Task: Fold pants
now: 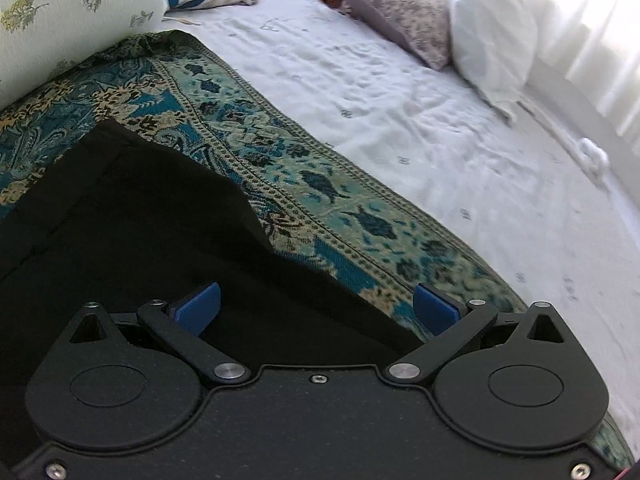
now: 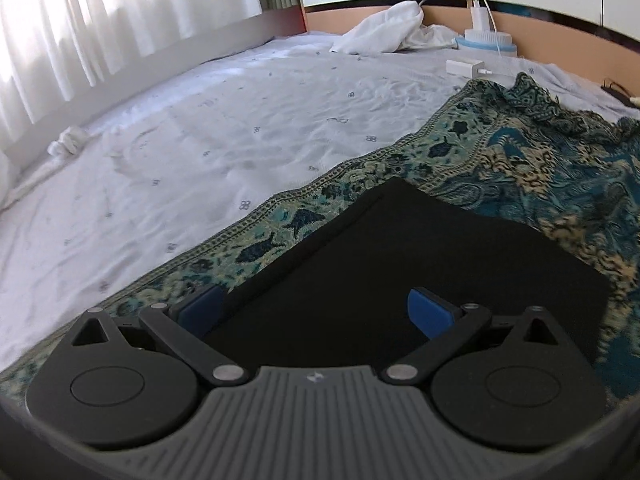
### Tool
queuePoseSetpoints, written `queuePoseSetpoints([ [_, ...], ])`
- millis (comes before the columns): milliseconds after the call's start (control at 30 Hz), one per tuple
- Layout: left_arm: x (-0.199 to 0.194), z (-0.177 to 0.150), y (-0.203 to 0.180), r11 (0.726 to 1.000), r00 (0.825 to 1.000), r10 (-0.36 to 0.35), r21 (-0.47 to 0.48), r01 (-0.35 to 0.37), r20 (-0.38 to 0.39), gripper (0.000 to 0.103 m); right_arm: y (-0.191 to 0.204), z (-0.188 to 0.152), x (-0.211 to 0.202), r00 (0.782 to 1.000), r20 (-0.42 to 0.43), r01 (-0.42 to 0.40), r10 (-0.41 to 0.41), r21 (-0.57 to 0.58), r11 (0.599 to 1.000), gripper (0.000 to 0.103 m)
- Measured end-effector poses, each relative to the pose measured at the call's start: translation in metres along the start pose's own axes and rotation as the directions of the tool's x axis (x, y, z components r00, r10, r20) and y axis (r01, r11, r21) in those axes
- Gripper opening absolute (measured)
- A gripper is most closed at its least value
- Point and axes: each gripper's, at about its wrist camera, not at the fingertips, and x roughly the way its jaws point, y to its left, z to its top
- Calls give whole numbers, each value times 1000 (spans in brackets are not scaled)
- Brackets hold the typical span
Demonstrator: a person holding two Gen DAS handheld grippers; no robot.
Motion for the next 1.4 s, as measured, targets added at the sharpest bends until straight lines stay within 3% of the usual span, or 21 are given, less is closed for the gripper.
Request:
queuePoseSetpoints([
  [133,14,-5,-11,994,992,108,15,-109,59,103,18,1,22,999,-9,36,-36,-35,999,103],
  [200,21,-7,-17,978,977,203,21,-205,70,103,27,2,31,999,-16,50,-51,-65,997,103],
  [267,26,-10,-25,966,964,252,33,-255,88,103,35,3,40,996,-36,79,-83,-97,992,103],
  [433,28,-18,-28,959,952,274,42,-282,134,103,44,2,51,988,-27,148,-152,-119,982,103],
  [667,25,-22,-24,963,959,243,81,-256,146,102,44,4,53,984,-57,162,-168,-93,982,100],
  [700,23,-23,-23,964,960,237,85,-251,147,97,43,4,51,985,-50,163,-168,-83,983,96],
  [767,17,-26,-22,964,960,231,99,-248,159,81,37,2,42,977,-7,211,-211,-41,977,72],
  [833,8,-28,-21,959,956,237,116,-258,172,43,28,1,33,976,19,216,-216,12,976,40],
  [900,-1,-28,-15,960,956,235,114,-256,174,18,19,1,27,970,20,244,-244,11,970,12],
  [933,-6,-27,-11,966,963,211,112,-231,168,13,10,2,23,979,10,205,-205,25,978,8],
  [1067,-28,-25,9,988,983,122,76,-133,136,9,-25,11,0,995,-15,100,-99,128,987,3],
  [1400,-110,-25,59,995,989,-52,91,39,138,8,-107,20,-87,999,43,-27,19,181,983,3],
])
